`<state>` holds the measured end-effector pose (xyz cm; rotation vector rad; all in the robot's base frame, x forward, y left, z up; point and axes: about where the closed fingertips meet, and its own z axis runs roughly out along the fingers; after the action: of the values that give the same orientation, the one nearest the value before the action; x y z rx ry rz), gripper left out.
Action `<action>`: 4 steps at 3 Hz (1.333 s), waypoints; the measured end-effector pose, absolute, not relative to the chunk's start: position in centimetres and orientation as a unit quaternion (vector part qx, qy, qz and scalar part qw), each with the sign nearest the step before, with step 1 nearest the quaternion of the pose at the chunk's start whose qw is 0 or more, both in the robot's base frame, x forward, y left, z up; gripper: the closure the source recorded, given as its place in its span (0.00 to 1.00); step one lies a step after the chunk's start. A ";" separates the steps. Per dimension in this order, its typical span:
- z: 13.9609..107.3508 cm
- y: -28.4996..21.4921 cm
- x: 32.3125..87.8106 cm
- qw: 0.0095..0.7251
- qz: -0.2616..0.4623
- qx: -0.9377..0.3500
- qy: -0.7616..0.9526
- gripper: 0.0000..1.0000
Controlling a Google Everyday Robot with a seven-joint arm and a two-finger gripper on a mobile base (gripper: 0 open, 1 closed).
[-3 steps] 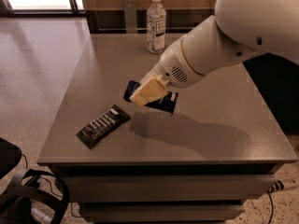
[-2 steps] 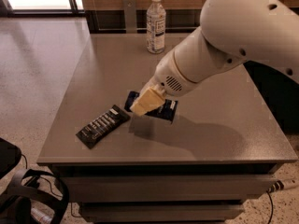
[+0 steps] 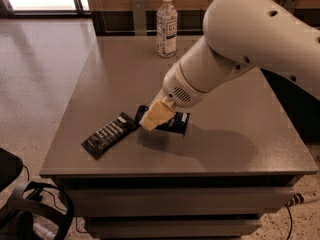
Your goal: Move rxbar blueberry near rxbar chocolate
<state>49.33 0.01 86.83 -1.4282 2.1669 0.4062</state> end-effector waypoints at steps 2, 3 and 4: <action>87.0 0.2 49.2 0.256 0.148 -0.528 0.796 0.33; 87.2 0.2 49.1 0.256 0.147 -0.529 0.796 0.10; 87.2 0.3 49.0 0.257 0.147 -0.529 0.795 0.00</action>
Offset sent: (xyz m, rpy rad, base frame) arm -0.0005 0.0006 0.0007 -0.0007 -0.0015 0.0012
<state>49.04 0.32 87.24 -1.4365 2.1576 0.3982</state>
